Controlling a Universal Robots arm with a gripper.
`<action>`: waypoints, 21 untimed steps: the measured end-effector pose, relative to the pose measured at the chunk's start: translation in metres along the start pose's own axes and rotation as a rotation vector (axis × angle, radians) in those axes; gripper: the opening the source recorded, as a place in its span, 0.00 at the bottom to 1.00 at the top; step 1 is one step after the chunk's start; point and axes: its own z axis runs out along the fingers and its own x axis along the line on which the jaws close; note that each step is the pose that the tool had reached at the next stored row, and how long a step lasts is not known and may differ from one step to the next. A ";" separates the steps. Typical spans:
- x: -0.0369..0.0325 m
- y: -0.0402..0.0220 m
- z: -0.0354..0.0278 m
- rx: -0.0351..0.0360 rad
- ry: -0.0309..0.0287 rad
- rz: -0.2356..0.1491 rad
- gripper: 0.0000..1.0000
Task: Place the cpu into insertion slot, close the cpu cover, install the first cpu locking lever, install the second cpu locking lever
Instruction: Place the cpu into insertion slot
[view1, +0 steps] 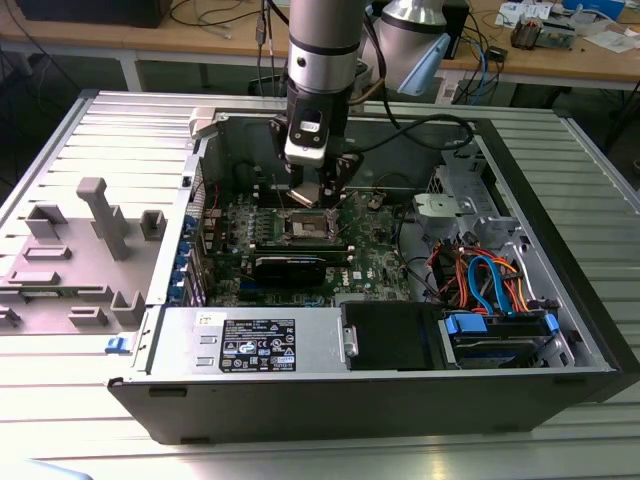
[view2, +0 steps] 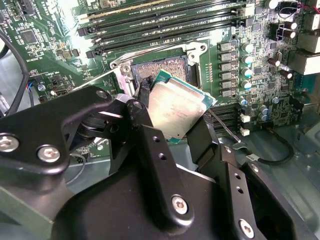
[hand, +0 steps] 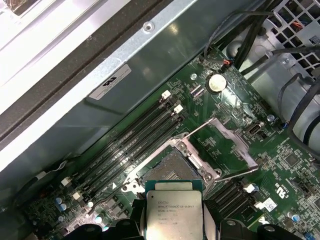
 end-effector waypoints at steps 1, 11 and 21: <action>0.0000 0.0000 0.0000 0.0000 0.0001 0.002 0.55; 0.0000 0.0000 0.0005 -0.0006 0.0003 0.033 0.55; 0.0000 0.0000 0.0011 -0.0014 0.0006 0.078 0.55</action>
